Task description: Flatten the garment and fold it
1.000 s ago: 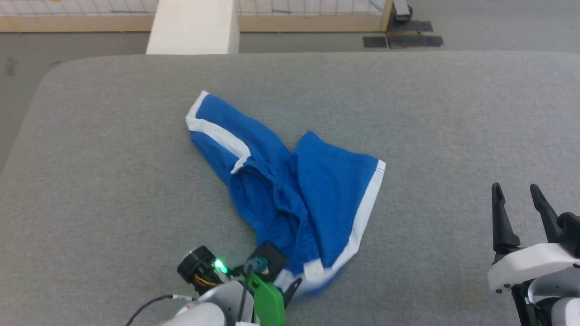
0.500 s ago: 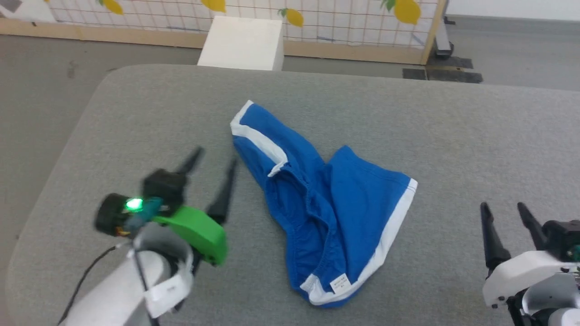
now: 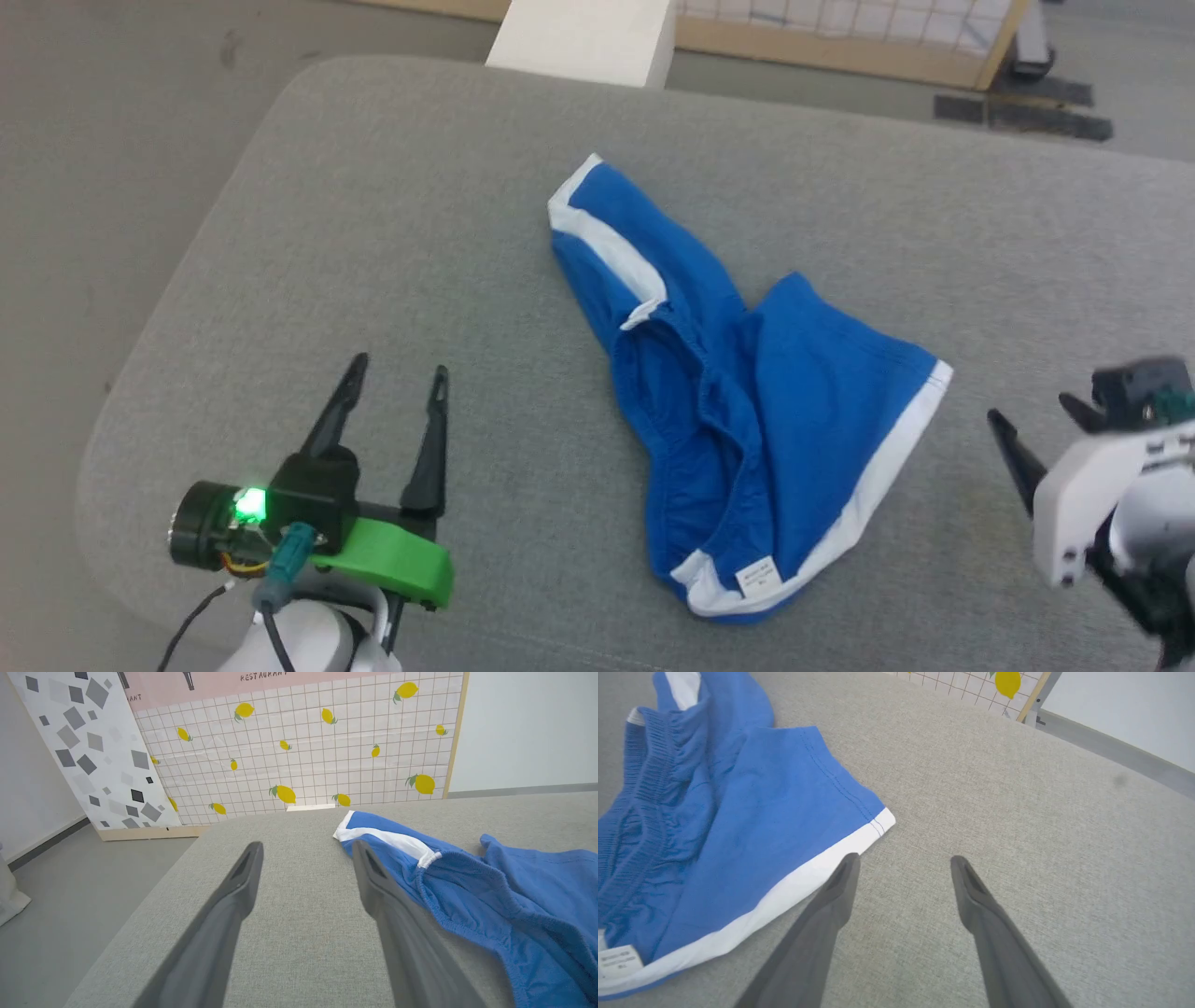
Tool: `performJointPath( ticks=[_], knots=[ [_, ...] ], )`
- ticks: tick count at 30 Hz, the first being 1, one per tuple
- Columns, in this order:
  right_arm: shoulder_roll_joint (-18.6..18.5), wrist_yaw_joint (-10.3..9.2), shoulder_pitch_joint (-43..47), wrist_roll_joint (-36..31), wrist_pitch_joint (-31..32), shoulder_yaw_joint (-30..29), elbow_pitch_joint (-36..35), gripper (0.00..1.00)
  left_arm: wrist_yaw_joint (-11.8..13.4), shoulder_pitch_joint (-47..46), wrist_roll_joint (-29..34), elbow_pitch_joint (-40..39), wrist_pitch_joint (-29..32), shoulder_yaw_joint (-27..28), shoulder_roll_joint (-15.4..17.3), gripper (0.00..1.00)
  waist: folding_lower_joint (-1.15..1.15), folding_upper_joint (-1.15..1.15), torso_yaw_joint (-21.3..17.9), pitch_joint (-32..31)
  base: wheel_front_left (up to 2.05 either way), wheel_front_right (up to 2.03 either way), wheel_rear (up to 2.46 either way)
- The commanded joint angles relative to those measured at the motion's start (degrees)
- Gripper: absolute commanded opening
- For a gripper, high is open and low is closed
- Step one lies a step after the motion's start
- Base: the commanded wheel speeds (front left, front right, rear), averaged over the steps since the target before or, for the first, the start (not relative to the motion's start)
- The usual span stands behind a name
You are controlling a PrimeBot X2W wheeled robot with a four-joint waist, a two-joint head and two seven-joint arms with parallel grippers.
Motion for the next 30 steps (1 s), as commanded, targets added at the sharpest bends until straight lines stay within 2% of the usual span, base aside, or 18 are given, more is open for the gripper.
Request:
performJointPath(
  ticks=[1,7,11,19,20,21,22,26,30],
  knots=[
    [-1.44,-0.09,-2.88,1.45,2.26,0.91,0.76,1.00,-0.76,0.74,1.12,-0.26,-0.27,0.28,-0.73,1.00,0.00,0.00,3.69,3.82,0.00,0.00,0.00],
    [-7.97,-0.09,-12.95,6.27,12.88,6.26,6.87,1.00,-2.99,0.08,4.12,-0.07,-0.28,1.62,-3.99,1.00,0.00,0.00,7.70,7.54,0.00,0.00,0.00],
    [-11.50,-0.09,-17.68,6.88,16.98,10.05,11.62,1.00,-4.48,-0.05,5.54,0.30,-0.28,2.86,-6.23,1.00,0.00,0.00,10.22,9.39,0.00,0.00,0.00],
    [-14.49,-0.09,-20.33,9.16,20.96,15.74,19.37,1.00,-7.04,1.02,8.25,1.32,-0.29,5.47,-9.88,1.00,0.00,0.00,12.75,10.46,0.00,0.00,0.00],
    [-14.57,-0.09,-20.30,9.52,20.89,16.01,19.88,0.81,-7.30,1.21,8.52,1.47,-0.29,5.73,-10.16,1.00,0.00,0.00,12.75,10.38,0.00,0.00,0.00],
    [-14.75,-0.09,-20.33,9.86,20.29,16.40,20.25,0.09,-7.58,1.47,8.84,1.66,-0.29,6.08,-10.45,1.00,0.00,0.00,12.64,10.18,0.00,0.00,0.00],
    [-14.90,-0.09,-20.41,10.05,19.55,16.54,20.58,0.00,-7.80,1.71,9.04,1.85,-0.29,6.38,-10.64,1.00,0.00,0.00,12.41,9.92,0.00,0.00,0.00],
    [-15.42,-0.09,-20.94,10.53,16.12,15.15,22.16,0.00,-9.17,2.39,9.68,2.68,-0.29,7.39,-11.03,1.00,0.00,0.00,10.62,8.40,0.00,0.00,0.00],
    [-16.29,-0.09,-20.55,10.61,13.00,11.17,23.38,0.00,-10.43,3.10,10.06,3.58,-0.29,8.24,-10.90,1.00,0.00,0.00,7.65,5.95,0.00,0.00,0.00]
  ],
)
